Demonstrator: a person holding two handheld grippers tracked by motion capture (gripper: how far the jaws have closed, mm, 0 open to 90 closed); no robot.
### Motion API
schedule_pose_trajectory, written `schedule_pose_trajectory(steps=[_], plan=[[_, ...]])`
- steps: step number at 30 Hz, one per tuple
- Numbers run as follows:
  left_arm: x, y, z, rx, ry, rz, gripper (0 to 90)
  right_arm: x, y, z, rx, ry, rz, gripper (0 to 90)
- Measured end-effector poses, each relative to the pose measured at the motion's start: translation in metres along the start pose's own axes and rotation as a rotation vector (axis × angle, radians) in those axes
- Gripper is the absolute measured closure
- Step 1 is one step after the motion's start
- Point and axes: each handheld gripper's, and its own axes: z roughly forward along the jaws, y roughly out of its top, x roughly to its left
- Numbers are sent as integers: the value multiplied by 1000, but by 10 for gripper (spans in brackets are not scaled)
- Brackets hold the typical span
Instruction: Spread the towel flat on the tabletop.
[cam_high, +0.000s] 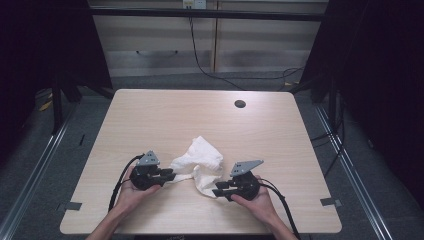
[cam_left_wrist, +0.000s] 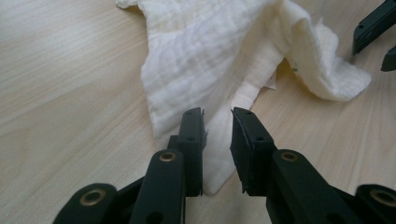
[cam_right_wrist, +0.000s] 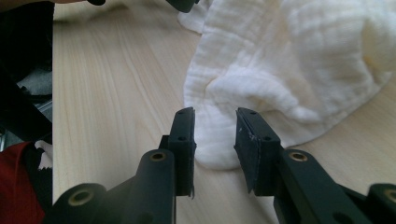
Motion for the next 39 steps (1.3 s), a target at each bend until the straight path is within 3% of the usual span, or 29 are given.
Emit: schedule_pose_trajectory(steps=[7, 12, 16, 20, 24, 29, 34, 39], plan=[[6, -4, 5, 21, 9, -13, 741, 0, -4, 13, 35, 24, -14, 626], [8, -5, 7, 22, 13, -20, 739, 4, -5, 15, 30, 12, -44, 618], [10, -4, 7, 21, 13, -27, 730, 12, -8, 17, 22, -43, -121, 652], [11, -5, 7, 16, 13, -31, 720, 13, -9, 17, 21, -83, -148, 750], [10, -5, 6, 9, 22, -29, 708, 10, -8, 15, 32, -81, -118, 860], [7, -4, 4, -25, 1, -12, 705, 10, -6, 10, 21, -59, -105, 892], [7, -3, 7, -9, 7, -5, 706, 8, 2, -12, -61, -42, -72, 896], [9, -3, 9, -2, 22, -5, 709, -1, 5, -36, -128, -67, -39, 899]])
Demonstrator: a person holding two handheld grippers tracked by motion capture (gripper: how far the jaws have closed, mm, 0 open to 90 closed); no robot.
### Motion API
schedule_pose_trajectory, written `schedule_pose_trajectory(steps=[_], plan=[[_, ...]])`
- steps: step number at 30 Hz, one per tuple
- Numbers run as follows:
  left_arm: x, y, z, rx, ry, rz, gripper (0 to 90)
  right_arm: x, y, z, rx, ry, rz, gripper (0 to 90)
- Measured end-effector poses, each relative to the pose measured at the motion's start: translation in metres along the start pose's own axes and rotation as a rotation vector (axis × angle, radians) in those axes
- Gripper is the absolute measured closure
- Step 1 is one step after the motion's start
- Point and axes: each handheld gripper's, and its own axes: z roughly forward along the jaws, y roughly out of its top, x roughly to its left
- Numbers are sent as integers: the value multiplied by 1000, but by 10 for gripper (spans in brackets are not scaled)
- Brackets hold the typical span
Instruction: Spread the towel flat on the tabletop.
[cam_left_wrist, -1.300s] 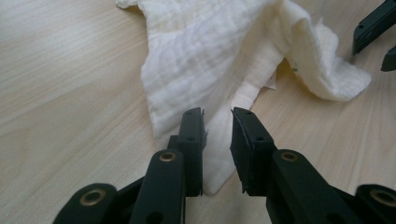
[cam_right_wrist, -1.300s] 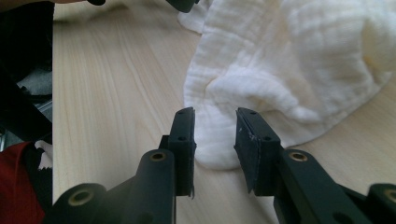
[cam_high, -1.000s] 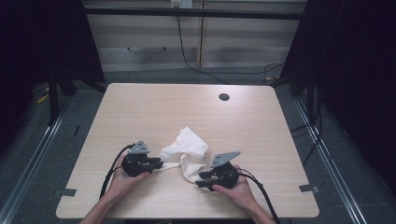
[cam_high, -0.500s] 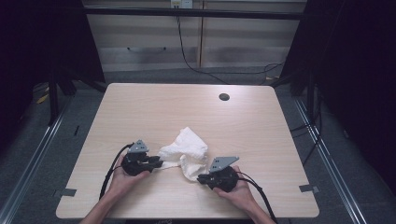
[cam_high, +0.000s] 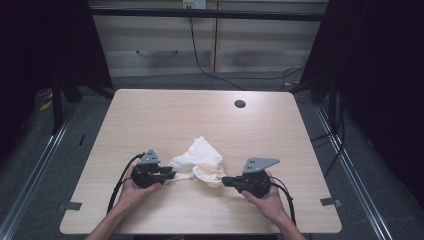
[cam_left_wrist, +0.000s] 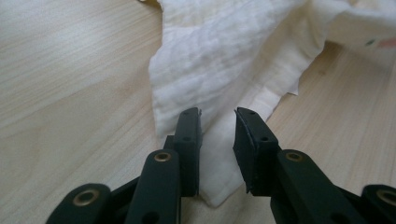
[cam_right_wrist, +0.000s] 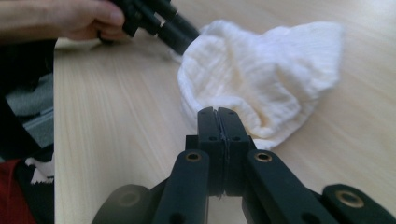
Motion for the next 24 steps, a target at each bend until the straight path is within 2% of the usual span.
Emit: schedule_pose_trajectory(steps=[2, 3, 7, 8, 9, 12, 13, 15, 17, 21, 24], plan=[[0, 0, 1, 2, 2, -2, 713, -3, 1, -5, -14, -10, 9, 900], [1, -1, 1, 3, 1, -4, 714, -8, 1, -16, -45, -37, 17, 900], [3, -1, 1, 7, 1, -4, 721, -18, 1, -32, -78, -87, 38, 900], [3, -1, 1, 7, 1, -4, 721, -18, 1, -32, -78, -87, 38, 900], [3, -1, 1, 7, 0, -1, 721, -26, -1, -42, -100, -114, 60, 900], [3, -1, 1, 8, 0, -2, 723, -31, -3, -48, -111, -134, 77, 900], [2, -1, 1, 12, -17, -4, 727, -37, -7, -52, -113, -153, 95, 900], [0, -1, 0, 24, -30, 5, 726, -40, -9, -53, -103, -165, 101, 900], [-2, -1, -2, 7, -58, 17, 702, -44, -12, -51, -87, -172, 107, 900], [-1, 1, -8, -39, -79, 13, 678, -49, -13, -46, -60, -190, 111, 900], [-5, 2, -10, -48, -99, 29, 671, -52, -15, -42, -48, -191, 118, 900]])
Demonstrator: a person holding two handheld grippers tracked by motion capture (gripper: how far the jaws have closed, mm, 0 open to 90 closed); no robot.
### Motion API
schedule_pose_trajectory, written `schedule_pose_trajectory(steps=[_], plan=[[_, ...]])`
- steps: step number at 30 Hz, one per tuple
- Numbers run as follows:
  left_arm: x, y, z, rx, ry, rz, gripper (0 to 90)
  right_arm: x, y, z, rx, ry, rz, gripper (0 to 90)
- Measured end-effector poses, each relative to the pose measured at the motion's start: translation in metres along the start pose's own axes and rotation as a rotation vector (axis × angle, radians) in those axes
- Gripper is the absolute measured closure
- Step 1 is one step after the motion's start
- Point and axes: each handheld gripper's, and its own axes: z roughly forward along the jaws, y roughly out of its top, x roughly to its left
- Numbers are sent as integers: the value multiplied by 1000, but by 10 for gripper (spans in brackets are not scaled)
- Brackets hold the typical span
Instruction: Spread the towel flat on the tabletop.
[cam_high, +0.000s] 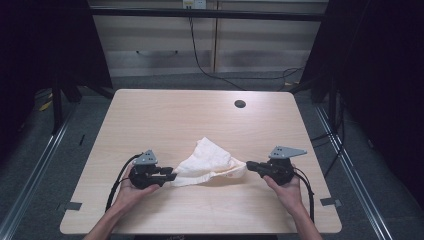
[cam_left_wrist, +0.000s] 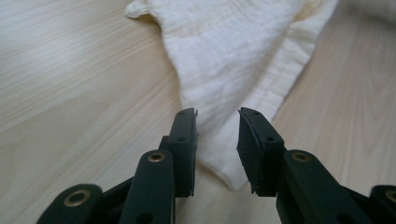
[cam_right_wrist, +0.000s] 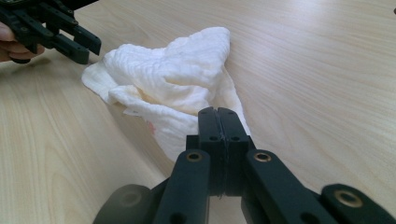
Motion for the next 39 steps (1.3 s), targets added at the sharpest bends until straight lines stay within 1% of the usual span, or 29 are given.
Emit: schedule_pose_trajectory(steps=[3, 5, 6, 7, 8, 9, 11, 13, 14, 15, 17, 18, 20, 23, 24, 25, 26, 27, 28, 29, 30, 31, 32, 33, 34, 35, 37, 38, 39], plan=[[-8, 0, 3, 18, -26, 28, 667, -2, -1, 2, 5, 0, 5, 900], [-11, 0, 6, 41, -38, 56, 674, -3, -2, 3, 10, -3, 8, 900], [-11, 0, 6, 41, -38, 56, 680, -3, -2, 3, 13, -2, 10, 900], [-11, -2, 9, 64, -34, 62, 678, -4, -3, 3, 13, -3, 11, 900], [-10, -3, 9, 71, -26, 67, 670, -4, -3, 3, 13, -4, 12, 900], [-9, -3, 9, 76, -28, 65, 665, -5, -4, 3, 16, -4, 15, 900], [-9, -4, 9, 71, -33, 62, 646, -5, -4, 3, 17, -5, 14, 900], [-10, -6, 9, 85, -39, 75, 627, -5, -5, 2, 18, -5, 14, 900], [-10, -6, 9, 85, -39, 75, 609, -5, -5, 2, 18, -5, 14, 900], [-12, -7, 9, 80, -42, 91, 590, -6, -5, 3, 21, -5, 14, 900], [-13, -7, 10, 78, -40, 89, 572, -6, -6, 3, 22, -5, 16, 900], [-14, -8, 10, 70, -36, 88, 562, -6, -6, 3, 22, -5, 17, 900], [-15, -8, 11, 69, -19, 114, 564, -5, -6, 3, 23, -2, 19, 900], [-19, -9, 13, 62, 4, 133, 574, -5, -6, 3, 24, -2, 20, 900], [-19, -9, 13, 59, 20, 140, 586, -5, -6, 3, 25, -3, 20, 900], [-19, -9, 12, 67, 42, 159, 650, -5, -6, 3, 24, -5, 21, 900], [-19, -9, 13, 66, 47, 165, 679, -5, -6, 3, 24, -4, 21, 900], [-19, -8, 12, 71, 56, 162, 697, -5, -6, 3, 23, -3, 21, 900], [-19, -8, 12, 71, 56, 162, 741, -5, -6, 3, 23, -3, 21, 900], [-19, -8, 13, 63, 64, 151, 769, -5, -7, 2, 24, -3, 22, 900], [-19, -8, 13, 63, 64, 151, 789, -5, -7, 2, 24, -3, 22, 900], [-18, -8, 12, 71, 75, 145, 831, -6, -7, 2, 24, -3, 24, 900], [-14, -7, 11, 77, 52, 118, 839, -6, -7, 2, 25, -3, 24, 900], [-12, -7, 11, 74, 42, 99, 853, -6, -7, 2, 24, -3, 24, 900], [-11, -7, 10, 67, 36, 85, 858, -6, -7, 2, 20, -2, 26, 900], [-10, -6, 9, 67, 31, 82, 861, -6, -7, 2, 12, 1, 24, 900], [-10, -3, 5, 41, 22, 66, 868, -6, -5, 0, 4, 3, 30, 900], [-9, -1, 1, 22, 14, 62, 869, -5, -4, -1, 1, 4, 29, 900], [-9, 1, -2, -1, 3, 49, 870, -5, -4, -2, -4, 5, 27, 900]])
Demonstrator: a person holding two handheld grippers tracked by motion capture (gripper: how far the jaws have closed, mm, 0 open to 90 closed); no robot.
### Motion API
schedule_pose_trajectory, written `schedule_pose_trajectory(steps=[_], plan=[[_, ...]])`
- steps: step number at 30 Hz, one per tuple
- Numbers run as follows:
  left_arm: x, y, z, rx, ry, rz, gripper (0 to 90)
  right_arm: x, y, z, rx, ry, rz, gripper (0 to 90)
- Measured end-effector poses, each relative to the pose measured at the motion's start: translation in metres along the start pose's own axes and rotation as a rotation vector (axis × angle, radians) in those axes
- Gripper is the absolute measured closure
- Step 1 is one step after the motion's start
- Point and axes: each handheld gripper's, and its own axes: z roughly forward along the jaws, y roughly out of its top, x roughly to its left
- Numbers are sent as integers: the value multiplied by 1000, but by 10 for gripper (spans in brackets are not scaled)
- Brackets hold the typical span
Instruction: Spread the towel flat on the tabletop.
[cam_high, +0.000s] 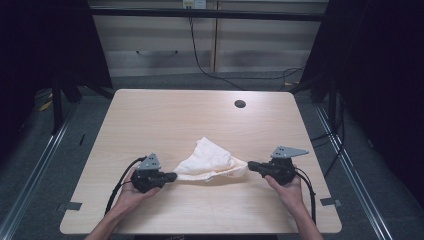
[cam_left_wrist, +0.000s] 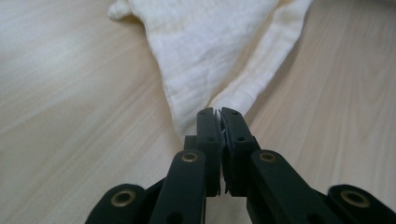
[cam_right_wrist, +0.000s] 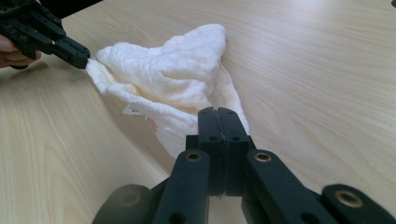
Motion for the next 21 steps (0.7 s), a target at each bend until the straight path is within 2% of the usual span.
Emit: schedule_pose_trajectory(steps=[2, 5, 7, 9, 11, 15, 16, 17, 18, 19, 21], plan=[[1, 3, -7, -38, -9, -22, 871, 1, 2, -1, -5, 1, -1, 900], [2, 7, -12, -53, -12, -34, 873, 3, 7, -4, -22, 5, -10, 900], [2, 15, -19, -104, -18, -46, 872, 6, 13, -7, -39, 4, -18, 900], [3, 21, -25, -130, -22, -58, 872, 7, 19, -11, -57, 3, -29, 900], [4, 27, -32, -152, -11, -59, 873, 8, 27, -16, -83, 1, -37, 900], [8, 41, -50, -226, 9, -74, 875, 6, 47, -25, -120, -13, -57, 900], [8, 41, -50, -226, 9, -74, 874, 6, 53, -28, -129, -17, -63, 900], [9, 52, -59, -238, 32, -46, 874, 7, 60, -33, -152, -20, -67, 900], [9, 52, -59, -238, 32, -46, 874, 8, 65, -35, -166, -19, -69, 900], [10, 63, -68, -256, 41, -28, 874, 9, 73, -39, -183, -17, -77, 900], [10, 72, -75, -279, 51, -17, 875, 11, 83, -43, -201, -21, -89, 900]])
